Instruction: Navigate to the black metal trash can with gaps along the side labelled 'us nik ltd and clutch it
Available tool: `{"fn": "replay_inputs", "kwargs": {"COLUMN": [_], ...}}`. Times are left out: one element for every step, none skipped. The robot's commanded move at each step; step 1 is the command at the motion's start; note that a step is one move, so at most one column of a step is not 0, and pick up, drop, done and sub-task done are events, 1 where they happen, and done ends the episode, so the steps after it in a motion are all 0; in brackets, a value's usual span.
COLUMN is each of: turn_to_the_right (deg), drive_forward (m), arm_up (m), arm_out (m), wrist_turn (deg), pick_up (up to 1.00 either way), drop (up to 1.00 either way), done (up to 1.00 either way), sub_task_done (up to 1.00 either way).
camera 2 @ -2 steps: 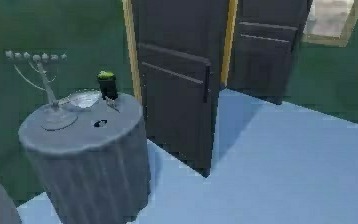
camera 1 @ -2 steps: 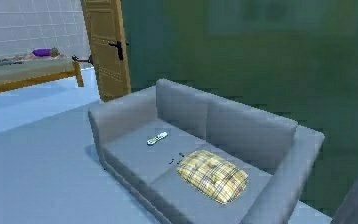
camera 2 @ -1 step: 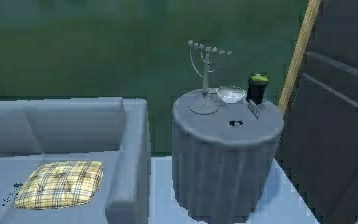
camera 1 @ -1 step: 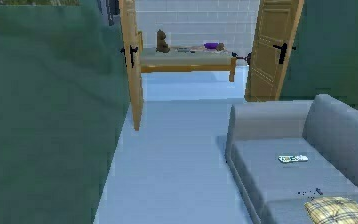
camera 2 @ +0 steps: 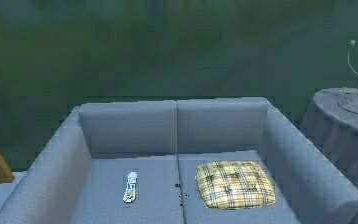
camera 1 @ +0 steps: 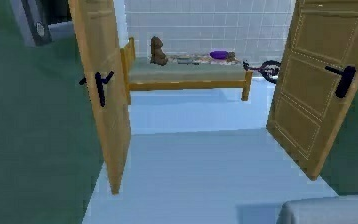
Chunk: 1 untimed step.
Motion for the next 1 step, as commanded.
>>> {"fn": "replay_inputs", "kwargs": {"turn_to_the_right": [-3.0], "drive_forward": [0.0], "arm_up": [0.0], "arm_out": [0.0], "wrist_turn": [0.0], "pick_up": [0.0], "drop": [0.0], "done": [0.0], "sub_task_done": [0.0]}}
